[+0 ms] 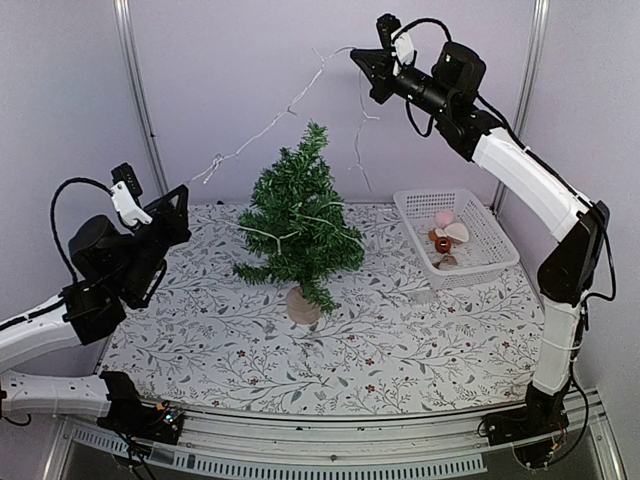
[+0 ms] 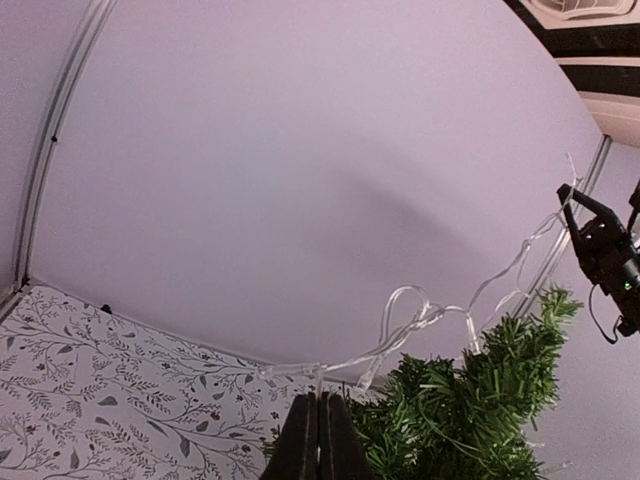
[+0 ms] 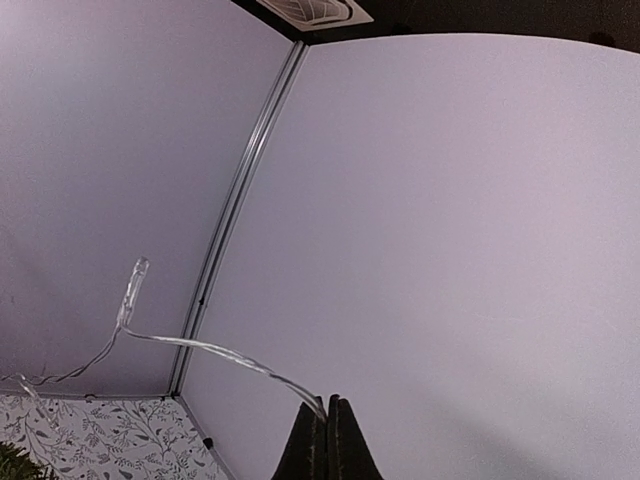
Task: Decorate the small christmas tree
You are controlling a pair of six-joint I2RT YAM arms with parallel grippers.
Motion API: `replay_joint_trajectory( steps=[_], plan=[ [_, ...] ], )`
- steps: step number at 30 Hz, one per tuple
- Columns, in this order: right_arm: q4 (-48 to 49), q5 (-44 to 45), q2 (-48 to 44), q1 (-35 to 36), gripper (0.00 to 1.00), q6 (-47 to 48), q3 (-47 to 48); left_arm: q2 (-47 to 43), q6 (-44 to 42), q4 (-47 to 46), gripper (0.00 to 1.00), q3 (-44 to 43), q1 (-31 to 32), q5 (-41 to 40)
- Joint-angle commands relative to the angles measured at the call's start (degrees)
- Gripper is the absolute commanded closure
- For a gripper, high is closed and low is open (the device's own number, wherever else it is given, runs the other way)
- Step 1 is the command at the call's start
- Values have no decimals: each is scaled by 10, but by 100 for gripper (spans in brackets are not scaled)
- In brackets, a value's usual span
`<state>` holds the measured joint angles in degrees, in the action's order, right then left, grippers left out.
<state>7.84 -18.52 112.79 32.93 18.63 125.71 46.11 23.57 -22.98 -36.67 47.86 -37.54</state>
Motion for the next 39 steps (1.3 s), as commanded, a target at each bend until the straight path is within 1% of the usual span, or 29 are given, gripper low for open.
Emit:
replay_joint_trajectory(
  steps=[1, 7, 14, 17, 22, 27, 33, 36, 37, 39],
  plan=[
    [21, 5, 24, -5, 100, -20, 16, 3, 29, -2, 100, -11, -26, -3],
    [23, 0, 48, -13, 100, -38, 11, 19, 63, 23, 100, -23, -61, 25],
    [13, 4, 43, -29, 100, -42, -33, 81, 64, 79, 100, -72, -83, 85],
    [7, 13, 24, -39, 100, -35, -63, 112, 56, 102, 100, -100, -87, 104],
    [1, 26, -15, -58, 100, -25, -118, 169, 34, 107, 100, -139, -94, 150],
    [-1, 37, -62, -78, 100, -17, -185, 221, 21, 136, 100, -188, -102, 197],
    [-1, 50, -115, -101, 100, -10, -256, 245, 7, 129, 100, -211, -113, 253],
    [-3, 51, -143, -116, 100, -8, -289, 257, 15, 139, 100, -222, -127, 290],
    [-5, 52, -149, -121, 100, -7, -296, 261, 18, 144, 99, -227, -130, 300],
    [-13, 50, -163, -129, 100, -7, -308, 266, 20, 148, 92, -233, -136, 315]
  ],
)
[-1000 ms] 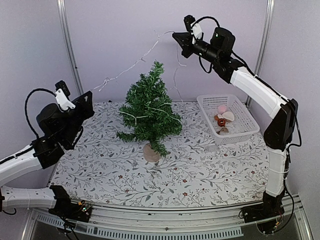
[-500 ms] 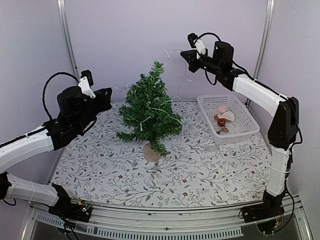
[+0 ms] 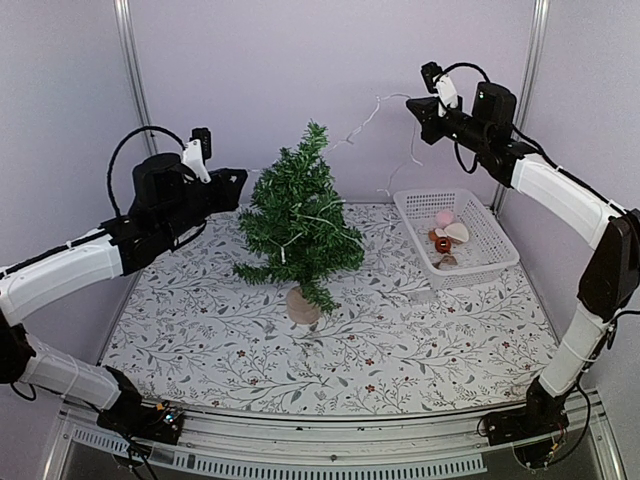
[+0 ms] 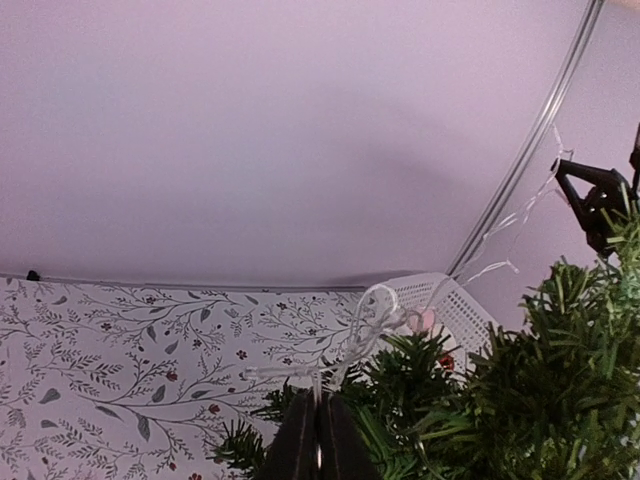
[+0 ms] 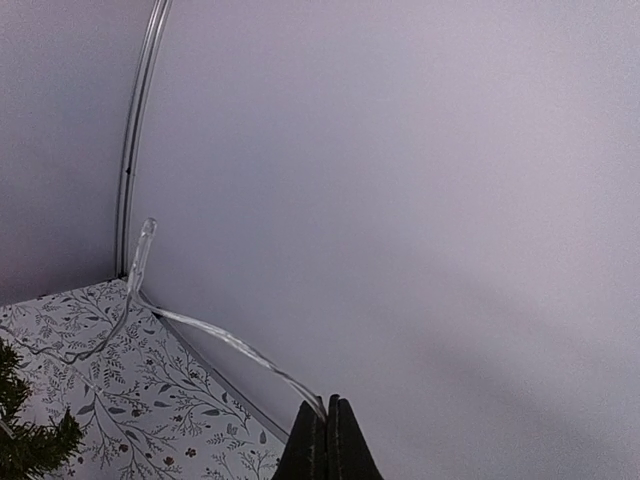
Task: Decorate the small christmas tree
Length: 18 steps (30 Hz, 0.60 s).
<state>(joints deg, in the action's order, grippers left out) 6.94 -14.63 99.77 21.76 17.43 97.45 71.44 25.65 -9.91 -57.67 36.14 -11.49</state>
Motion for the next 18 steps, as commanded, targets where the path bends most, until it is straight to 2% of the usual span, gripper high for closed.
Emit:
replay_joint_trajectory(
  steps=[1, 3, 8, 15, 18],
  plan=[
    [-8, 10, -36, -19, 100, 4, -31, 14, 1, 20, 89, -26, -22, 59],
    [-14, 7, -48, -20, 100, 6, -46, 13, 2, 22, 82, -30, -29, 67],
    [-26, 3, -83, -20, 100, 6, -85, -3, 3, 28, 73, -34, -47, 86],
    [-47, 25, -143, -26, 100, 19, -131, -58, 4, 50, 64, -5, -62, 90],
    [-57, 27, -156, -36, 100, 20, -148, -74, -10, 61, 63, 4, -63, 116]
  ],
)
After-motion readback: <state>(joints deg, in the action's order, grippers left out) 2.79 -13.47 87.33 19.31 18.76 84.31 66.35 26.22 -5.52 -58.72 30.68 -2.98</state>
